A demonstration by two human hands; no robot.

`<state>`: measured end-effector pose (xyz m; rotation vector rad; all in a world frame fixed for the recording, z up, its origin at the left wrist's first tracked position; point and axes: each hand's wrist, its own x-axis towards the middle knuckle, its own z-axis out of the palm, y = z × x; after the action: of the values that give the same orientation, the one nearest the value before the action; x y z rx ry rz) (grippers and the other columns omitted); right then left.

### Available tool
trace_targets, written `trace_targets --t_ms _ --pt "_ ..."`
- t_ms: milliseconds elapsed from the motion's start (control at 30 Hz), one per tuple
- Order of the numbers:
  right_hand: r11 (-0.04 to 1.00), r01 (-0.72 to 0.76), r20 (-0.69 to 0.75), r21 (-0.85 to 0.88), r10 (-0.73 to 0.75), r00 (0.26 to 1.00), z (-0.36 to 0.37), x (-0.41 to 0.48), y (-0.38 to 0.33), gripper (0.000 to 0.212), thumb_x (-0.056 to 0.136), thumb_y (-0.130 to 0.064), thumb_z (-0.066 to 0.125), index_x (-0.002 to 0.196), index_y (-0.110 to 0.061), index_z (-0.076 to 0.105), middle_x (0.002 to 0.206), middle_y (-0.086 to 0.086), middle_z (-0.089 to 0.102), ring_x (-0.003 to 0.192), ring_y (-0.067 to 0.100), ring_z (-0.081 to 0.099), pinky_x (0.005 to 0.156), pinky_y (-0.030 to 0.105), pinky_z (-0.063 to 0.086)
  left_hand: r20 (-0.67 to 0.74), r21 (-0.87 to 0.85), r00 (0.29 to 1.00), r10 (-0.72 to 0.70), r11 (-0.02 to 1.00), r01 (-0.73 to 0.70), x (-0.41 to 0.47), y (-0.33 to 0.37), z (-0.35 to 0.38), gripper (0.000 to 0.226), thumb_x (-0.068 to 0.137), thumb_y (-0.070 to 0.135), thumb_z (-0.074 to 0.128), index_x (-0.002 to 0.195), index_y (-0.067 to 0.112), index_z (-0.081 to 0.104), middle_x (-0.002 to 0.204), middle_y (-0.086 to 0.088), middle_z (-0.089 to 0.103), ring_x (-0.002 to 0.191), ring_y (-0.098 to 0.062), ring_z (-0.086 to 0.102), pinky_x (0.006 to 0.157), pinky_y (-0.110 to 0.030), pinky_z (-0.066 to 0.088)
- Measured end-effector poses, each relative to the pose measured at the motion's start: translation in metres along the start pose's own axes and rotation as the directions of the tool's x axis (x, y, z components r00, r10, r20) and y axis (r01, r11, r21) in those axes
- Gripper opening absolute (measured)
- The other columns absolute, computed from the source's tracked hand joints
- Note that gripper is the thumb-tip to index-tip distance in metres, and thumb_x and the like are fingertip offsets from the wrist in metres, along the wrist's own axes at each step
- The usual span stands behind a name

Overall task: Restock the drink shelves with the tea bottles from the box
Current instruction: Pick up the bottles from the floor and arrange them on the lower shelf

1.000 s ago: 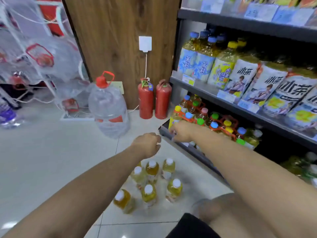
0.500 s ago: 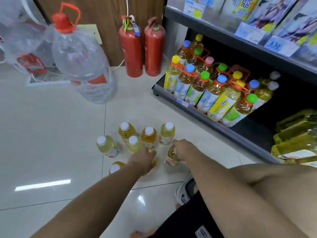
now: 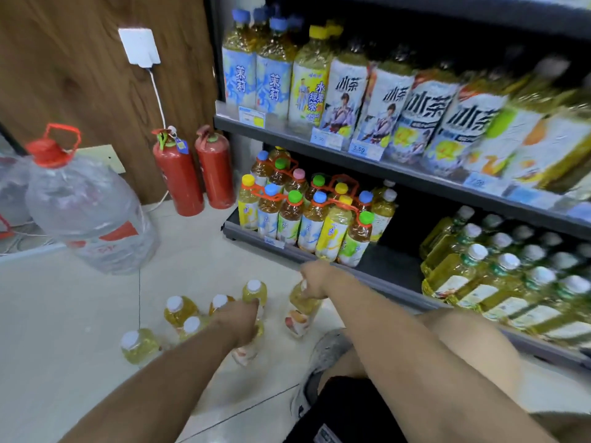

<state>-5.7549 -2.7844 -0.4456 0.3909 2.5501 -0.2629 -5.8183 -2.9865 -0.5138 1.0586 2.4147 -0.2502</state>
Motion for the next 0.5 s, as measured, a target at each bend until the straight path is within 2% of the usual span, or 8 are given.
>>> trace_targets --t_ms 67,200,300,367,500 --pt "1.0 -0.024 -0.102 0.007 0.025 0.995 -0.031 -0.03 0.019 0.033 0.087 -0.027 0.066 0.113 -0.008 0.057 0.114 0.012 0.06 0.102 0.029 0.057 0.07 0.03 0.041 -0.067 0.019 0.998 0.012 1.0 -0.011 -0.003 0.015 -0.033 0.048 0.094 0.033 0.05 0.136 0.011 0.039 0.124 -0.013 0.055 0.111 -0.033 0.059 0.084 -0.041 0.049" --pt "0.995 -0.087 -0.27 0.044 0.096 0.958 -0.092 -0.094 0.061 0.026 0.085 -0.027 0.067 0.102 -0.011 0.054 0.101 0.009 0.059 0.098 0.029 0.055 0.069 0.03 0.04 -0.184 0.12 0.978 0.098 0.99 -0.076 -0.011 0.062 -0.113 0.046 0.095 0.027 0.05 0.137 0.01 0.041 0.124 -0.013 0.056 0.111 -0.033 0.06 0.08 -0.04 0.05" --pt "0.992 -0.109 -0.37 0.063 0.125 0.921 -0.128 -0.145 0.093 0.022 0.086 -0.025 0.063 0.094 -0.013 0.046 0.091 0.006 0.051 0.091 0.028 0.049 0.068 0.033 0.04 -0.311 0.189 0.928 0.204 0.97 -0.15 -0.021 0.101 -0.173 0.038 0.098 0.024 0.05 0.132 0.009 0.043 0.121 -0.016 0.054 0.107 -0.036 0.06 0.079 -0.044 0.051" --pt "0.989 -0.135 -0.423 0.067 0.151 0.894 -0.146 -0.174 0.115 0.023 0.087 -0.025 0.062 0.101 -0.012 0.049 0.096 0.006 0.053 0.095 0.028 0.051 0.068 0.033 0.04 -0.368 0.228 0.889 0.274 0.953 -0.199 -0.025 0.127 -0.211 0.037 0.099 0.023 0.051 0.131 0.008 0.042 0.119 -0.017 0.053 0.107 -0.037 0.058 0.078 -0.045 0.049" --pt "0.977 -0.202 -0.491 0.071 0.211 0.845 -0.164 -0.216 0.151 0.041 0.09 -0.027 0.062 0.126 -0.012 0.052 0.118 0.011 0.058 0.106 0.03 0.054 0.077 0.033 0.044 -0.443 0.275 0.814 0.376 0.921 -0.275 -0.031 0.179 -0.277 0.04 0.098 0.027 0.054 0.132 0.009 0.042 0.12 -0.015 0.053 0.108 -0.035 0.057 0.085 -0.041 0.049"
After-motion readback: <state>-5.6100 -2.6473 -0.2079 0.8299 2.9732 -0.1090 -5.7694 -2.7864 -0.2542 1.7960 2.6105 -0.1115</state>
